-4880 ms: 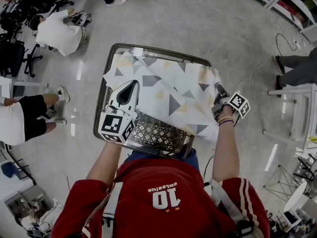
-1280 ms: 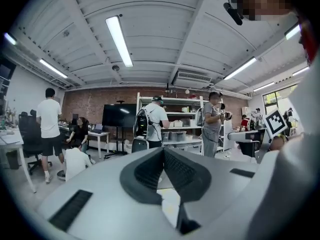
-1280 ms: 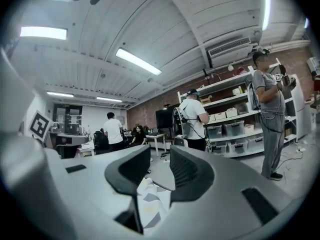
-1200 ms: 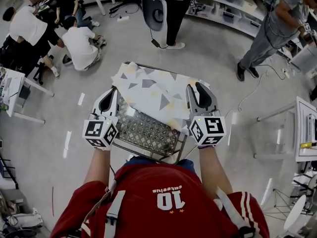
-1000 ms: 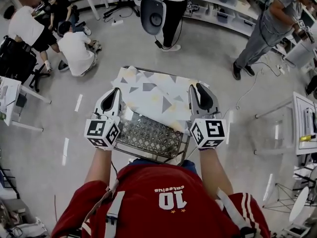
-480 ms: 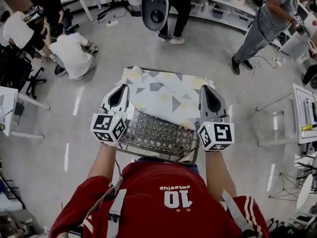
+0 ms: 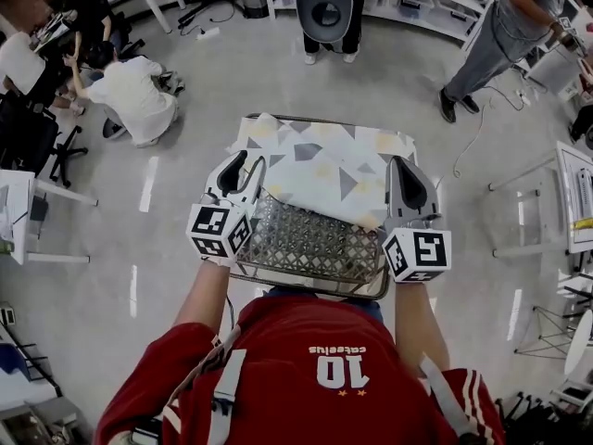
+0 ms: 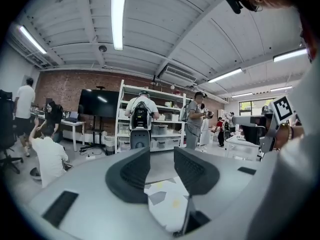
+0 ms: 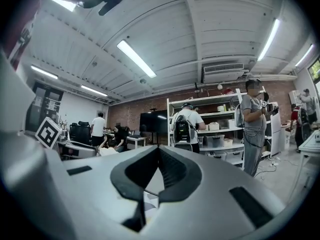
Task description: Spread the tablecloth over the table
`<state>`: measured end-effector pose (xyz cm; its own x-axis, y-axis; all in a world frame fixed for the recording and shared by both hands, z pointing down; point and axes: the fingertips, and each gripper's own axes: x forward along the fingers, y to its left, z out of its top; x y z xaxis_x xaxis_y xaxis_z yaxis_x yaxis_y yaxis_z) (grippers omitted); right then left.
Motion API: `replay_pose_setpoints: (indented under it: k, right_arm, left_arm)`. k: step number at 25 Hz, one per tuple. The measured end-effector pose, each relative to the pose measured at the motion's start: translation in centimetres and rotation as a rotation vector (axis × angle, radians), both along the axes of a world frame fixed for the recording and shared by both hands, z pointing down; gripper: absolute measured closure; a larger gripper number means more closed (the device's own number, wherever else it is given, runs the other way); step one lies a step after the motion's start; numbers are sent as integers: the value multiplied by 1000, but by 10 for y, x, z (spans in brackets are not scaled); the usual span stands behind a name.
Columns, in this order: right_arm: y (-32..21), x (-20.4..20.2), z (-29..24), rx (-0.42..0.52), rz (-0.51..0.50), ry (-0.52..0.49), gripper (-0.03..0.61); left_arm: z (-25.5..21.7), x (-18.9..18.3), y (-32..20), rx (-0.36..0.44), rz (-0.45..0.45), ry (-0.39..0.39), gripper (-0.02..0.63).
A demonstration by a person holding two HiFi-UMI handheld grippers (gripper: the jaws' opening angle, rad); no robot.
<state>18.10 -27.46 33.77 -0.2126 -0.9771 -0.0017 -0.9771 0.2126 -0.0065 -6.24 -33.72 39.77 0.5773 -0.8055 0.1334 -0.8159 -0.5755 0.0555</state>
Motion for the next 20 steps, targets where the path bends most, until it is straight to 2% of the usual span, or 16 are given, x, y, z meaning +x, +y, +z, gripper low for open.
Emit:
replay_pose_setpoints:
  k: [3,7,9,12,14,17,20]
  right_arm:
    - [0,-6,1,0,6,5,565]
    - [2,-14,6,-6,9,8,565]
    - [3,-16,9,-10,12,11,563]
    - [2,-16,17,-18,22,14,563]
    - [1,-17,25,-29,26,21,565]
    - [-2,-19,39,-56,26,31,563]
    - [-4,-22,48,-74,17,36,565]
  left_arm:
    - [9,-7,-5,-22,1,30,465]
    - [56,-31,-20,-183,-10,187,451]
    - [88,-41,-24,-244,-18,169,451]
    - [137,-46,-25,-304,-17,65,443]
    - [165,-46,-24,-345,-12,26,443]
    - [208,-45,-24,-426,-5,4,443]
    - [256,-43,-24,-538,-3,27,442]
